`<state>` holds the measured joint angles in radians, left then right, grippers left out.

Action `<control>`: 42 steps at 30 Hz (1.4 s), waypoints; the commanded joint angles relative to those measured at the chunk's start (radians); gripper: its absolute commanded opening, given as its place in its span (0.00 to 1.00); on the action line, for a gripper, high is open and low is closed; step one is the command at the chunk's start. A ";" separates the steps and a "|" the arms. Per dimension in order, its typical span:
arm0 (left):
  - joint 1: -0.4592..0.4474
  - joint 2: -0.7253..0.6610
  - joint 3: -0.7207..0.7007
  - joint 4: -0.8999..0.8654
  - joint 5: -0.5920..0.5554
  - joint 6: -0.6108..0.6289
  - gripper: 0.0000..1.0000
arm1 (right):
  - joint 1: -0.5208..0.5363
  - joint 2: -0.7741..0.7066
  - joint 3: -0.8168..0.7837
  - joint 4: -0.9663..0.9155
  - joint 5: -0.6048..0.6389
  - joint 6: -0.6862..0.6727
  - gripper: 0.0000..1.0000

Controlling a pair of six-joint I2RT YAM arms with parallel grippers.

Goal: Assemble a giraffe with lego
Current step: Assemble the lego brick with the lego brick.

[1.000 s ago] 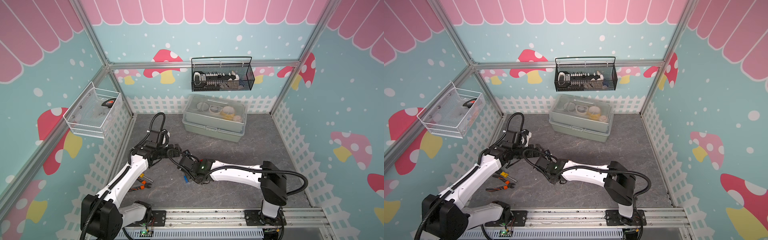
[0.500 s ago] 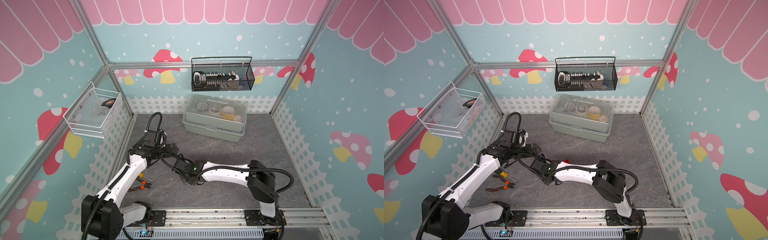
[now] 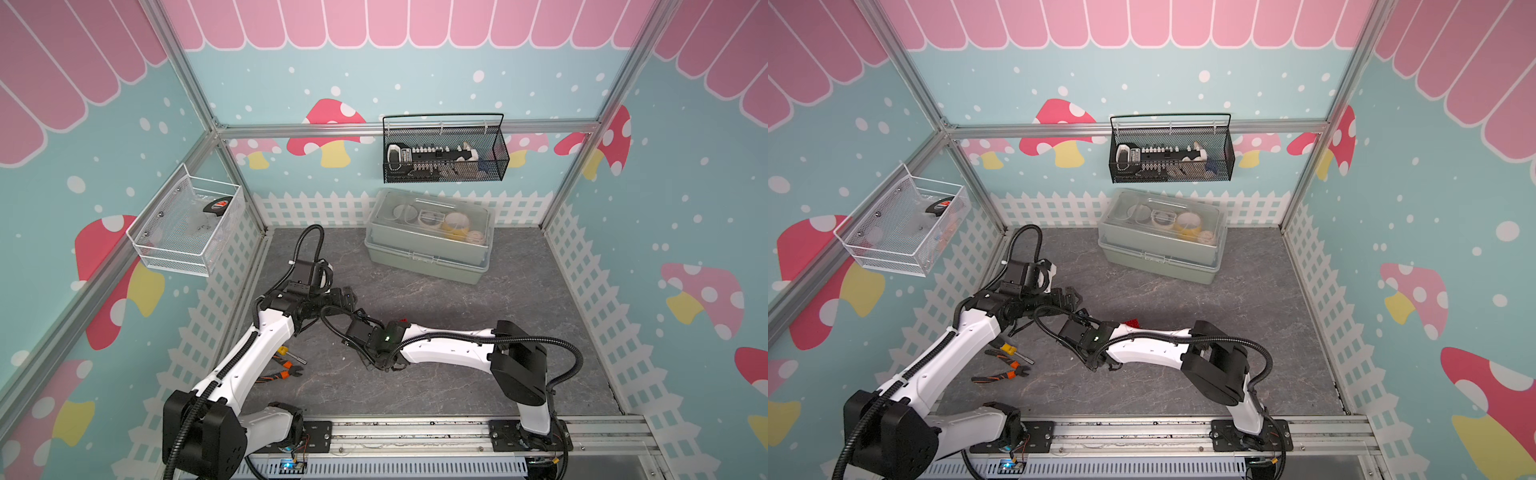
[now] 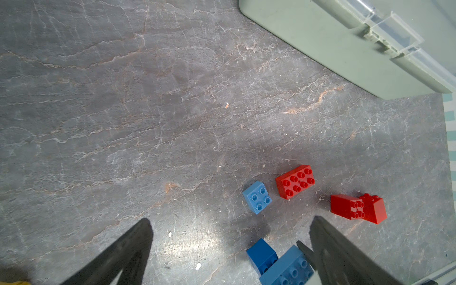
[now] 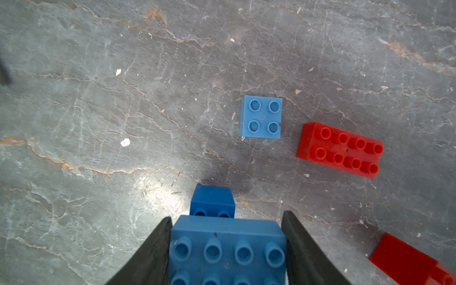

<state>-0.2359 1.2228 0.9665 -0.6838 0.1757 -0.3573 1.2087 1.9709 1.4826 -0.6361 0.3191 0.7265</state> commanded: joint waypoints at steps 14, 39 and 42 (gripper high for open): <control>-0.001 -0.018 0.006 -0.010 0.020 -0.005 0.99 | -0.041 0.021 -0.001 -0.048 -0.009 0.031 0.46; 0.008 -0.002 0.017 -0.052 -0.091 -0.004 0.99 | -0.044 0.035 -0.064 -0.011 0.005 0.086 0.45; 0.012 0.003 0.017 -0.056 -0.090 -0.006 0.99 | -0.044 0.022 -0.088 -0.002 0.005 0.105 0.45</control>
<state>-0.2298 1.2232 0.9665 -0.7094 0.0967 -0.3630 1.1828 1.9705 1.4502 -0.5930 0.3149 0.7956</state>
